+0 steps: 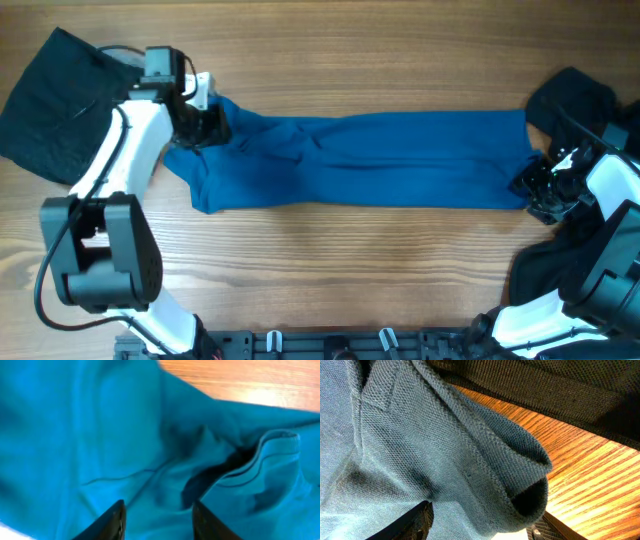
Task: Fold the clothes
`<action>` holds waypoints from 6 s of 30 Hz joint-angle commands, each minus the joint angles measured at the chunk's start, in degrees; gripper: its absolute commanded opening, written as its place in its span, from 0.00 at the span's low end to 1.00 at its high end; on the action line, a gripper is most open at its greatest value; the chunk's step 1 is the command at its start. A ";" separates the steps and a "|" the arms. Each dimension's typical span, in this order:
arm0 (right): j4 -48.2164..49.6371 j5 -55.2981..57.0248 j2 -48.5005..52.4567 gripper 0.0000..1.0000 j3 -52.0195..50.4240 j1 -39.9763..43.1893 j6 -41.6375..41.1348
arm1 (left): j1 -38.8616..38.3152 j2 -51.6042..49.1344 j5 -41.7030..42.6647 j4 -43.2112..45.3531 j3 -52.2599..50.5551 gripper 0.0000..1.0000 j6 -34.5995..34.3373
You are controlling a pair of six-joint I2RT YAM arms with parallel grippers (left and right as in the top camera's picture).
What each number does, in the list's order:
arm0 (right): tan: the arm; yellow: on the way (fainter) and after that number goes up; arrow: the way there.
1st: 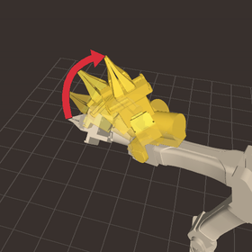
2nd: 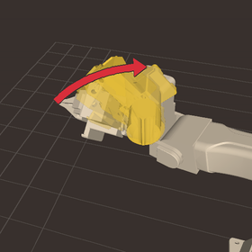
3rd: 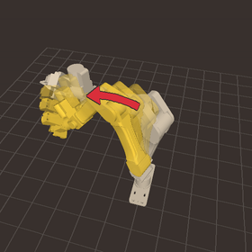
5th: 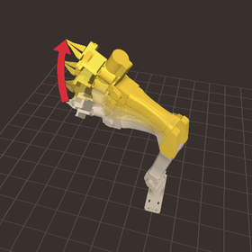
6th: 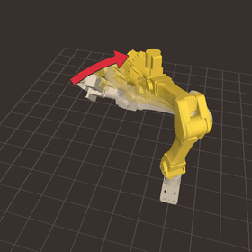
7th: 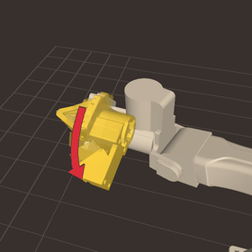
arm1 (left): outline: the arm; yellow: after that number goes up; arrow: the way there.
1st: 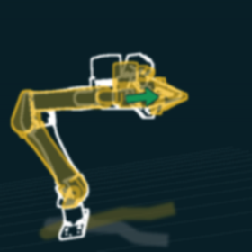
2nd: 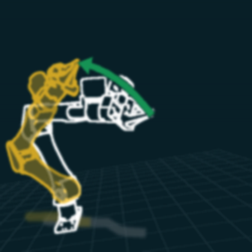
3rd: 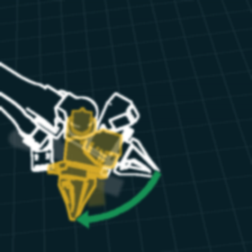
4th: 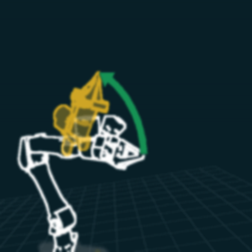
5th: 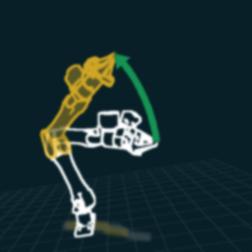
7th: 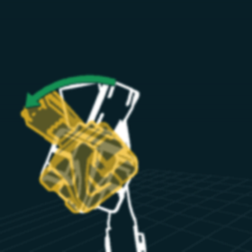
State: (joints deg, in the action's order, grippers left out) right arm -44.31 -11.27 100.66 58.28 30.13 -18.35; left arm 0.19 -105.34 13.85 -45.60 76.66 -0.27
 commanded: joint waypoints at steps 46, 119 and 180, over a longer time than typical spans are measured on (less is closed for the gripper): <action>0.09 0.98 1.01 0.63 1.07 -0.07 0.15 | -11.37 2.47 13.73 19.91 -0.15 0.04 -6.21; -0.50 0.98 1.01 0.63 1.07 -0.07 0.20 | 1.31 0.68 11.80 -10.45 12.35 0.60 7.13; -1.79 0.98 1.01 0.63 1.07 -0.07 0.26 | -12.59 -10.10 -9.55 -8.35 12.07 0.04 -8.09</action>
State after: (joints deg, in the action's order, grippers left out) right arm -46.06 -11.27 100.66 58.30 30.13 -18.35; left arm -14.50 -118.15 9.21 -52.60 88.53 -4.36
